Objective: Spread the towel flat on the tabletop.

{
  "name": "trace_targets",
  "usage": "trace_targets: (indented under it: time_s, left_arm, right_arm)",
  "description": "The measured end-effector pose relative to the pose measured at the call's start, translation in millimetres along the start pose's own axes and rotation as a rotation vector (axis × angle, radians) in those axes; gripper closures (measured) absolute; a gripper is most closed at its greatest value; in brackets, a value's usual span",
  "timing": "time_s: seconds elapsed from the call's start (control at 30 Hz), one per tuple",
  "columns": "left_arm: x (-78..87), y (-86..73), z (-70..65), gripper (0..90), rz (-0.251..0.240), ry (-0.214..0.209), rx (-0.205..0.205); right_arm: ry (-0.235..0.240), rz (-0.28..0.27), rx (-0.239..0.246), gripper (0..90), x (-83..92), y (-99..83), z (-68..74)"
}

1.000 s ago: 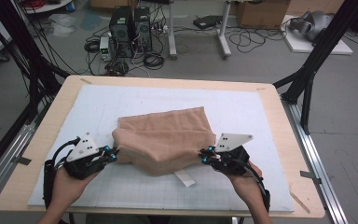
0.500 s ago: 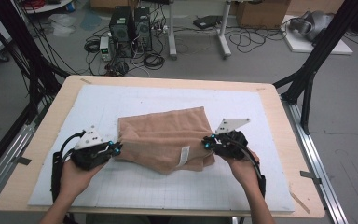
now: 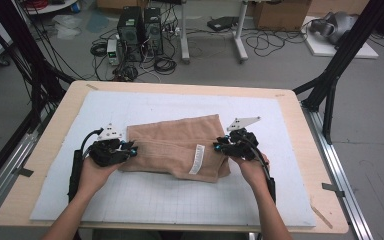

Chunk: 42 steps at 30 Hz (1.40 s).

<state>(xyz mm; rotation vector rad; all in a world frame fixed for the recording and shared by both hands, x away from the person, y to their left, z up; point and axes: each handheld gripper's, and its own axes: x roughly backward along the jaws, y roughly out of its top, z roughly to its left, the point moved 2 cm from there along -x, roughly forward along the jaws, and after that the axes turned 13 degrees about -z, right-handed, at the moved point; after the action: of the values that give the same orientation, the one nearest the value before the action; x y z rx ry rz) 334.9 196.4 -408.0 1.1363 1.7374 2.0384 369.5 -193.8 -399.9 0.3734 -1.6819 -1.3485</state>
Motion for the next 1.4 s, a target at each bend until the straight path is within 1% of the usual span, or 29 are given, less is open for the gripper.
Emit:
trace_targets:
  time_s: [0.07,0.17,0.23,0.27,0.37,0.4,0.47,0.63,0.7,0.73,0.77,0.8,0.83,0.87,0.93,1.0,1.07,1.13,1.2,1.27,1.3,1.33,1.4]
  left_arm:
    - [6.9,1.0,-3.8,64.1,-0.008,-0.005,-0.017]
    - [16.2,1.2,-6.5,62.1,-0.021,-0.002,-0.037]
    - [21.0,0.9,-6.0,60.8,-0.026,-0.003,-0.04]
    - [22.2,0.4,-5.3,60.8,-0.029,0.0,-0.041]
    - [21.1,-2.1,-2.6,60.7,-0.012,0.005,-0.034]
    - [19.8,-2.8,-2.4,60.6,-0.009,0.0,-0.028]
    - [16.6,-3.6,-3.6,60.7,-0.002,-0.003,-0.034]
    - [12.5,-2.6,-5.7,61.8,-0.002,0.001,-0.035]
    - [10.5,-3.2,-5.3,64.9,0.007,-0.007,-0.036]
    - [9.5,-3.6,-5.2,69.6,0.011,-0.009,-0.037]
    - [8.4,-4.1,-5.1,72.3,0.016,-0.012,-0.038]
    - [7.3,-4.4,-5.0,74.5,0.021,-0.016,-0.039]
    - [6.1,-4.8,-5.3,75.9,0.021,-0.016,-0.037]
    - [5.1,-5.0,-5.1,77.8,0.028,-0.017,-0.044]
    - [2.6,-5.8,-4.2,78.7,0.031,-0.016,-0.04]
    - [-0.8,-6.8,-2.4,77.2,0.035,-0.014,-0.034]
    - [-5.8,-8.7,-0.1,70.4,0.052,-0.012,-0.025]
    - [-10.9,-11.0,1.7,63.8,0.068,-0.01,-0.024]
    - [-14.8,-12.6,2.1,62.7,0.08,-0.009,-0.021]
    - [-17.3,-13.4,1.9,64.4,0.085,-0.007,-0.025]
    - [-17.8,-13.7,1.6,66.7,0.09,-0.009,-0.029]
    - [-18.7,-14.2,0.7,70.2,0.093,-0.013,-0.032]
    - [-20.0,-14.8,-1.9,77.1,0.1,-0.015,-0.048]
  right_arm:
    - [0.022,-0.016,0.021,67.1,7.4,2.3,8.8]
    - [0.039,-0.036,0.045,65.4,17.4,2.1,21.7]
    - [0.03,-0.045,0.068,64.9,23.2,0.0,28.5]
    - [0.032,-0.049,0.07,64.7,25.8,-1.1,30.9]
    - [0.016,-0.063,0.086,63.6,31.9,-2.5,35.7]
    - [0.02,-0.07,0.084,63.6,33.2,-1.8,36.6]
    - [0.03,-0.082,0.091,63.6,36.3,1.2,39.7]
    - [0.058,-0.094,0.131,64.2,40.7,11.2,51.8]
    - [0.085,-0.088,0.144,68.6,40.0,11.9,56.8]
    - [0.09,-0.078,0.152,71.0,38.9,11.4,59.2]
    - [0.104,-0.067,0.16,74.8,37.3,10.0,60.5]
    - [0.121,-0.059,0.158,76.2,34.9,7.9,61.5]
    - [0.129,-0.043,0.155,76.1,32.0,5.2,61.7]
    - [0.13,-0.03,0.152,75.7,28.1,2.0,60.4]
    - [0.129,-0.001,0.133,71.5,18.7,-5.9,55.5]
    - [0.118,0.017,0.106,65.5,8.8,-13.4,50.0]
    - [0.102,0.031,0.1,59.2,-1.1,-19.0,44.9]
    - [0.092,0.053,0.086,58.0,-11.6,-22.9,41.1]
    - [0.091,0.078,0.08,57.9,-22.4,-25.8,40.1]
    - [0.086,0.094,0.109,59.8,-30.7,-26.2,41.2]
    - [0.085,0.099,0.11,62.5,-32.7,-25.8,42.5]
    - [0.08,0.103,0.121,65.8,-34.7,-25.9,43.0]
    - [0.077,0.106,0.13,72.1,-37.1,-26.4,42.7]
